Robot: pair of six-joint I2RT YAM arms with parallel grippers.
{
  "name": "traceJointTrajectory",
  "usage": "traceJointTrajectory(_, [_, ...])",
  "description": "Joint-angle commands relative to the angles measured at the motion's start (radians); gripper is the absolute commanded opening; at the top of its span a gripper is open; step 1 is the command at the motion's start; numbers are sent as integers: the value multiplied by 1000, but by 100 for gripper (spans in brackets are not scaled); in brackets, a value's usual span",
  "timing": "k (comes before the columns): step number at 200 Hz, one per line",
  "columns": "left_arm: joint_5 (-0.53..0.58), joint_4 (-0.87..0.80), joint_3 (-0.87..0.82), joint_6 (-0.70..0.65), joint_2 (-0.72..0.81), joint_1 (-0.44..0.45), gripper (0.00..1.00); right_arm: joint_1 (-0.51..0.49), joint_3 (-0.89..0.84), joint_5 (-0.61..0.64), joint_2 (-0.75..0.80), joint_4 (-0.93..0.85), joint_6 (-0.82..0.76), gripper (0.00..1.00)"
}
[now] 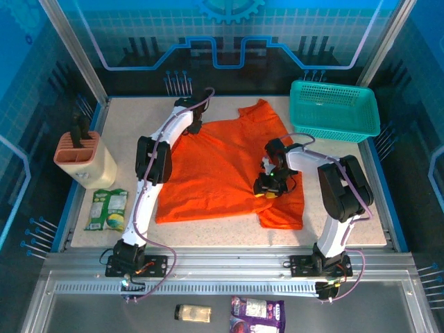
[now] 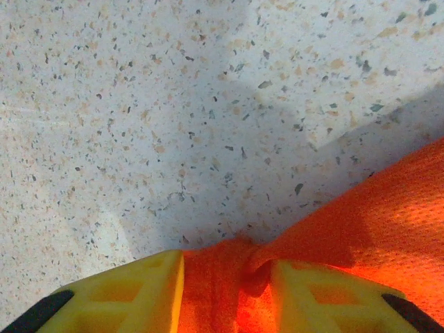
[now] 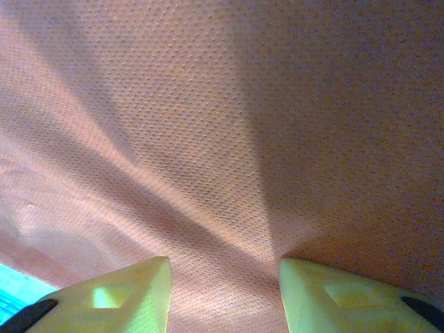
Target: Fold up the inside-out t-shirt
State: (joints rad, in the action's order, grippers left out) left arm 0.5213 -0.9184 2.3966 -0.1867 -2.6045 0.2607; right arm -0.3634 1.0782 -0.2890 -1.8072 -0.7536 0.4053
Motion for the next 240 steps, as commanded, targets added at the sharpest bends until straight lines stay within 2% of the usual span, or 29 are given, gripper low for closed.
traceJointTrajectory(1, [36,-11,4,-14,6,-20,37,14,-27,38,7,-50,-16,47])
traceJointTrajectory(20, [32,-17,4,-14,6,-26,32,14,-27,39,9,-52,-14,46])
traceJointTrajectory(80, [-52,-17,3,14,46,-42,0,17,-28,58,7,-53,-7,46])
traceJointTrajectory(103, [-160,-33,4,78,90,-74,0,27,-24,53,15,-55,-1,46])
traceJointTrajectory(128, [-283,-58,15,126,121,-103,0,38,33,-37,52,-32,12,46])
traceJointTrajectory(160, [-338,-92,17,123,115,-105,0,54,165,-148,44,66,70,47])
traceJointTrajectory(207, [-336,-75,-46,128,119,-101,1,52,487,-240,-195,231,172,46])
traceJointTrajectory(240, [-313,-56,-67,132,117,-101,9,49,762,-250,-414,273,219,45])
